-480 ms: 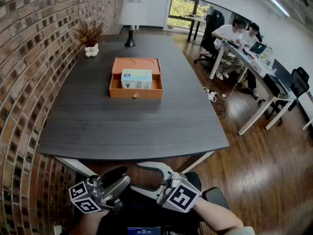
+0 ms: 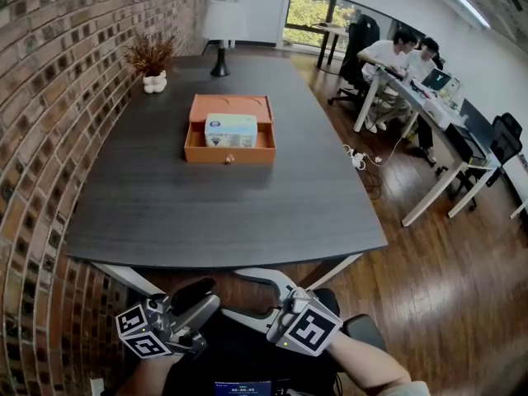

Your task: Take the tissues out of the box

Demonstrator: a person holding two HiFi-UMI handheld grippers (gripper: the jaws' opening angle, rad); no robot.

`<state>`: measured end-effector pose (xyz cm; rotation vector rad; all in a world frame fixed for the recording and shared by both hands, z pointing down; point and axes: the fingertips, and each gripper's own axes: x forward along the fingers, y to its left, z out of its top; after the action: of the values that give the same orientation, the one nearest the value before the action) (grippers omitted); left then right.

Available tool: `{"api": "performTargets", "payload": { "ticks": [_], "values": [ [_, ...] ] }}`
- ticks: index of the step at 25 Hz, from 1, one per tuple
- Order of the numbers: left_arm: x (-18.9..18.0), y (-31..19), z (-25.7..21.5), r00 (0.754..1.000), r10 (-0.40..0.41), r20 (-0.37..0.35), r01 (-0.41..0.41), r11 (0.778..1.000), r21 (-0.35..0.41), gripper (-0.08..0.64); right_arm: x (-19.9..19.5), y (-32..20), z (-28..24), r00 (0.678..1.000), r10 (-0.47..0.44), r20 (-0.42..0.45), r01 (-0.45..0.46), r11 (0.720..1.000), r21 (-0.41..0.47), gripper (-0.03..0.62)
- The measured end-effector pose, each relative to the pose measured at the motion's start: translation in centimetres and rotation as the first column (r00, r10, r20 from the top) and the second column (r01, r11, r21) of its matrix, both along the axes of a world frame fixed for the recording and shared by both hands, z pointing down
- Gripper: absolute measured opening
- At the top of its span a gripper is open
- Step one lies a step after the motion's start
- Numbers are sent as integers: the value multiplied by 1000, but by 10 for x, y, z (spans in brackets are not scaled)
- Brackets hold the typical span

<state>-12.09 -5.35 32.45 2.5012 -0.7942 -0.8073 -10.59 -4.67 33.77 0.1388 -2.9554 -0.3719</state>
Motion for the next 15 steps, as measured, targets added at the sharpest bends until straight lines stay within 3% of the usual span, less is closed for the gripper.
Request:
{"api": "performTargets", "payload": {
  "ticks": [10, 15],
  "values": [
    [1, -1, 0, 1000, 2, -1, -2, 1000, 1, 133, 10, -15, -14, 993, 22, 120, 2, 981, -195, 255],
    [0, -1, 0, 1000, 1, -1, -1, 1000, -2, 133, 17, -26, -13, 987, 45, 152, -7, 970, -243, 255]
  ]
}}
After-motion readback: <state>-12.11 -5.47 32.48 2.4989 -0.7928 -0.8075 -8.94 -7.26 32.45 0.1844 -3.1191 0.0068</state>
